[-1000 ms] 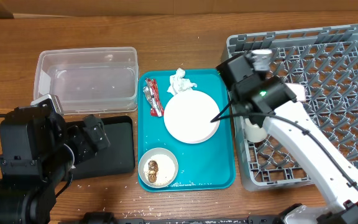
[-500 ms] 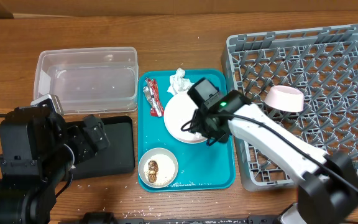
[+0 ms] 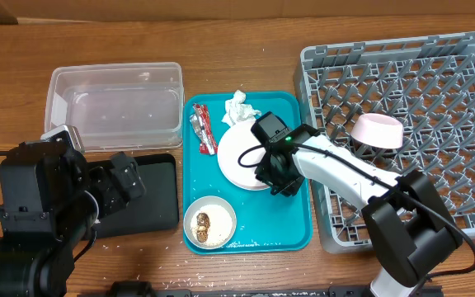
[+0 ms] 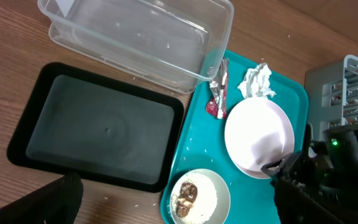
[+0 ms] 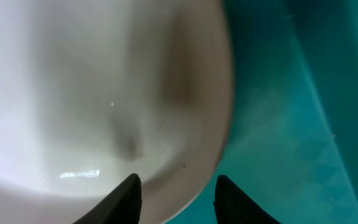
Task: Sort waste into correct bins and load items into the dishwasher
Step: 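Grasp the white plate edge on the teal tray with the right gripper, then carry the white plate to the rack and stand it upright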
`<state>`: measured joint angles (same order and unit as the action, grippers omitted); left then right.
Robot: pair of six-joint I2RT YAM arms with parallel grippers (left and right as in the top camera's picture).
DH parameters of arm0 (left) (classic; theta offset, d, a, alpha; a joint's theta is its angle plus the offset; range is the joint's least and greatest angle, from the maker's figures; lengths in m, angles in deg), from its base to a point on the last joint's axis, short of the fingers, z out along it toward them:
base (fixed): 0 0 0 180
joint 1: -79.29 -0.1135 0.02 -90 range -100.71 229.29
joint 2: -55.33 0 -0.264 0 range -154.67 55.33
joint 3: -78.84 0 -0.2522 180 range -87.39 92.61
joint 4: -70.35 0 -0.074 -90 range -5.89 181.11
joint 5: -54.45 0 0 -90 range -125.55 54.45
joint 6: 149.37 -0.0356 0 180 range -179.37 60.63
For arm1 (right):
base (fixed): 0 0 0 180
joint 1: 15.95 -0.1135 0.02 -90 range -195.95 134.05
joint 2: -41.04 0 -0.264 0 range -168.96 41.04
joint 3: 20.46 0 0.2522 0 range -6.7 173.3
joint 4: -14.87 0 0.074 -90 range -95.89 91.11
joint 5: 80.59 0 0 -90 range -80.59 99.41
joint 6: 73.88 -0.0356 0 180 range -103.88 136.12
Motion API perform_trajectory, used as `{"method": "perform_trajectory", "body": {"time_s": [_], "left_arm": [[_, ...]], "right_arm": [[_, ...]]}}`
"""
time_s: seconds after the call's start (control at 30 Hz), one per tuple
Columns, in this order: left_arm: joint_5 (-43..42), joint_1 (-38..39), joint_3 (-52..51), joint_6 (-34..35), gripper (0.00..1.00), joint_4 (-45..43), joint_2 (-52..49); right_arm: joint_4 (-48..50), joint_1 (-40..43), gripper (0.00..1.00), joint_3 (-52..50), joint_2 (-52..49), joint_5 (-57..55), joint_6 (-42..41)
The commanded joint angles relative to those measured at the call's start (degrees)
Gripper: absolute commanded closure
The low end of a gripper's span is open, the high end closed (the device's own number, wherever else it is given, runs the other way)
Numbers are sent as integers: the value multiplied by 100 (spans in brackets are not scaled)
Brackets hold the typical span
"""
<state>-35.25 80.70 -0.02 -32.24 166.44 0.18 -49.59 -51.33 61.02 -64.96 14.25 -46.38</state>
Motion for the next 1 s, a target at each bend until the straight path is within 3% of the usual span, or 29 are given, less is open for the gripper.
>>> {"method": "perform_trajectory", "body": {"time_s": [0.0, 0.17, 0.2, 0.27, 0.53, 0.8, 0.97], "left_arm": [[76, 11, 85, 118, 0, -4, 4], [79, 11, 85, 118, 0, -4, 4], [79, 11, 85, 118, 0, -2, 4], [79, 11, 85, 118, 0, -4, 2], [76, 11, 85, 118, 0, -2, 4], [76, 11, 85, 118, 0, -2, 4], [76, 11, 85, 118, 0, -2, 4]], "right_arm": [[0, 87, 65, -125, -52, -304, -122], [157, 118, 69, -369, -52, -175, -197], [164, 136, 73, -367, -52, -173, -205], [136, 216, 95, -350, -52, -173, -203], [-17, 686, 96, 4, -2, -177, 295], [-280, 737, 96, 780, 667, -861, 1836], [-234, 739, 96, 1040, 1346, -695, 2983]]}}
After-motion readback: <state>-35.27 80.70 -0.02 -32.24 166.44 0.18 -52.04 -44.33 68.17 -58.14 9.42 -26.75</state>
